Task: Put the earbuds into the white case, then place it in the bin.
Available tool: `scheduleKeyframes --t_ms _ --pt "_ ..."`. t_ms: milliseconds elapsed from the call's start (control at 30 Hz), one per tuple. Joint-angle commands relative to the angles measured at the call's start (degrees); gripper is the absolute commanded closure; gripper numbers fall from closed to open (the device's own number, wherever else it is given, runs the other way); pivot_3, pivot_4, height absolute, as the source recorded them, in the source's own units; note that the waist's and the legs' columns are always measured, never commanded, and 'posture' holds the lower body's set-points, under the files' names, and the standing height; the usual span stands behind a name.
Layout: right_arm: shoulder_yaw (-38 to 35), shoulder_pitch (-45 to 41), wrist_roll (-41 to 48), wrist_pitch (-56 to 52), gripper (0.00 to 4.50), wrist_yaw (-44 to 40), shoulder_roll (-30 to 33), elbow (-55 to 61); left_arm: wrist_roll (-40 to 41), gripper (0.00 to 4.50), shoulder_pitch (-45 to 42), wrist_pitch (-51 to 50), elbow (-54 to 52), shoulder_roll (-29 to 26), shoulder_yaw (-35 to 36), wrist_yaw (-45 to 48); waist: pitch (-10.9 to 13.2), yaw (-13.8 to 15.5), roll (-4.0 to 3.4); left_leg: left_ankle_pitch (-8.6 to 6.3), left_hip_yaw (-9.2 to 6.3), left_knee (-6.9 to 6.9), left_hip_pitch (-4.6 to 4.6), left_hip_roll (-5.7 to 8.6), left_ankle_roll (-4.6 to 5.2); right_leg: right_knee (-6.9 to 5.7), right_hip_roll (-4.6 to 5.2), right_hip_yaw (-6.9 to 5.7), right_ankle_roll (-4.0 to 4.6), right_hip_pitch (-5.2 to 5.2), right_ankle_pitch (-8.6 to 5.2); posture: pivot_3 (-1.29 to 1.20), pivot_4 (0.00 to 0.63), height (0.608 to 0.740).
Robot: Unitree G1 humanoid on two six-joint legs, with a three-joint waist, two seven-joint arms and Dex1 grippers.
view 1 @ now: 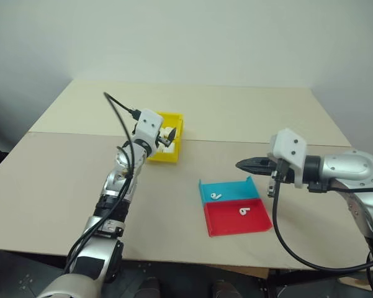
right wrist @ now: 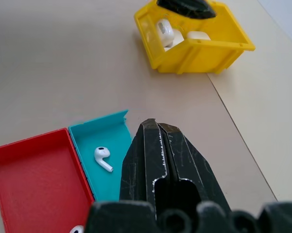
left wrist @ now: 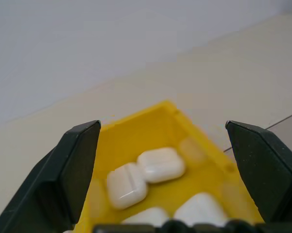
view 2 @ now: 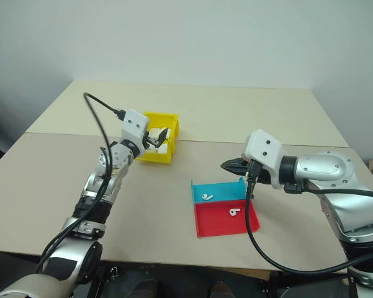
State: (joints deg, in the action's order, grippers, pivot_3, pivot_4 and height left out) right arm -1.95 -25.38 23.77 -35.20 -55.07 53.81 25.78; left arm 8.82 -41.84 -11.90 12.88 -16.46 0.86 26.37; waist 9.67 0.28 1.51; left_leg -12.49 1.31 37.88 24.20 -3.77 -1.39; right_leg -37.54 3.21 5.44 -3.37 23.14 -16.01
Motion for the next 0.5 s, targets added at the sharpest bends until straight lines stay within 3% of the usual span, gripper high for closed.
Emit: scheduleKeyframes --t_ms 33,133,300,500 --pt "-5.1 2.8 0.8 1.5 4.50 -1.7 2.7 1.9 9.1 0.01 5.5 -4.4 -11.1 -4.4 3.2 9.7 0.0 -0.4 0.00 0.01 0.00 -0.01 0.00 -0.01 -0.02 -0.01 -0.01 0.00 0.00 0.01 0.00 0.00 0.150 0.740" --pt "-10.1 9.2 0.3 5.6 4.50 -5.3 5.3 1.7 13.5 0.01 12.9 -9.2 -19.6 -11.7 5.5 15.7 0.0 -0.6 0.00 0.02 0.00 -0.01 -0.03 -0.03 -0.03 -0.02 -0.01 0.00 0.00 0.00 0.00 0.00 0.150 0.740" --pt "-23.9 21.3 1.3 13.9 4.50 -15.4 7.9 -1.1 29.3 0.01 28.2 -13.0 -29.9 -26.7 19.7 33.7 0.0 -1.3 0.00 0.01 0.03 -0.03 -0.05 -0.08 -0.02 0.00 -0.01 0.00 0.00 -0.03 -0.01 0.00 0.150 0.740" --pt "-33.9 29.9 -0.1 17.3 4.50 -23.9 10.9 -6.3 34.7 0.01 39.4 -16.5 -32.0 -35.3 30.5 40.2 0.0 -1.0 0.01 -0.01 0.11 -0.06 -1.10 -0.09 -0.04 0.13 0.07 -0.09 -0.01 -1.05 -0.13 0.00 0.150 0.740"
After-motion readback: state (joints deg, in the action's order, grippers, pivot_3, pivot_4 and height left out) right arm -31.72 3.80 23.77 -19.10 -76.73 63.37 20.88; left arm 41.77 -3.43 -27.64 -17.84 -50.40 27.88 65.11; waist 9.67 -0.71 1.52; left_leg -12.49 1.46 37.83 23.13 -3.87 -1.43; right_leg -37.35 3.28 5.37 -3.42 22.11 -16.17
